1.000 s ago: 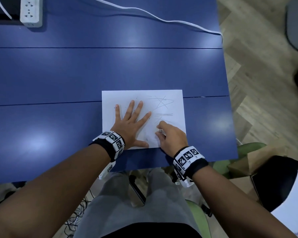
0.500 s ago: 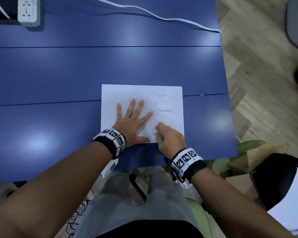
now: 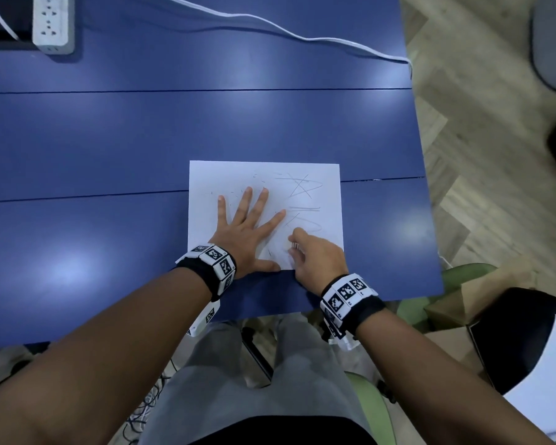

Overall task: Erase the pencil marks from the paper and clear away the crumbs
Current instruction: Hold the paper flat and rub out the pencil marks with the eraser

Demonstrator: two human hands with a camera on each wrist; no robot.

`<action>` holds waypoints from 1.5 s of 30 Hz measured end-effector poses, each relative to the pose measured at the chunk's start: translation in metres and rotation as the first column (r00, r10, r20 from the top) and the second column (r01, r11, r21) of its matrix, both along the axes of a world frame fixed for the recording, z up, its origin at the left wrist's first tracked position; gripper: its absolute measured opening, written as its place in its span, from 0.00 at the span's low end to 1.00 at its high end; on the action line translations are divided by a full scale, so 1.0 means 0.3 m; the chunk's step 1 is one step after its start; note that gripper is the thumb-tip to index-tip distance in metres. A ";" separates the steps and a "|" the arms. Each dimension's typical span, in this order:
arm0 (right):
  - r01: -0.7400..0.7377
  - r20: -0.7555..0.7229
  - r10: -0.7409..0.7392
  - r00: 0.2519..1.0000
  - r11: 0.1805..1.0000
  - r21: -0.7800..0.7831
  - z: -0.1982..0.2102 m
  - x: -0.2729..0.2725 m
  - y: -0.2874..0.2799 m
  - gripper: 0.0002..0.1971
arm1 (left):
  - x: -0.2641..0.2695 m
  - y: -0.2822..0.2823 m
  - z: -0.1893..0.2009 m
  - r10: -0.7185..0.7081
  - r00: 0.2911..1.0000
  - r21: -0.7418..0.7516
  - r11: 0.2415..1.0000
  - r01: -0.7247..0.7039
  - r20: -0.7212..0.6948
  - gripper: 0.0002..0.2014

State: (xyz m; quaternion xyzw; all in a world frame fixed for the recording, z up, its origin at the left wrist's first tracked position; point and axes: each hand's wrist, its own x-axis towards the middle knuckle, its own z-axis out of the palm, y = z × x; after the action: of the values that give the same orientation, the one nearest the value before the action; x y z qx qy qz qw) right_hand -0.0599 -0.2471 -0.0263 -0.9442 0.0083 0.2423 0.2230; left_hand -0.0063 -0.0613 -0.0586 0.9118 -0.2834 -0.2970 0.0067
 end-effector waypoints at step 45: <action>0.058 0.008 -0.058 0.998 0.998 0.018 -0.001 -0.050 0.008 0.09 | 0.000 -0.003 0.001 -0.010 1.000 0.021 1.000 0.010 0.001 0.56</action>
State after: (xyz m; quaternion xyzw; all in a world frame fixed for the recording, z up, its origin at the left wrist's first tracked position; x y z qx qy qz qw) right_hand -0.0748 -0.2448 -0.0267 -0.9426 0.0324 0.2317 0.2385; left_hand -0.0063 -0.0622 -0.0583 0.9106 -0.2849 -0.2994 -0.0047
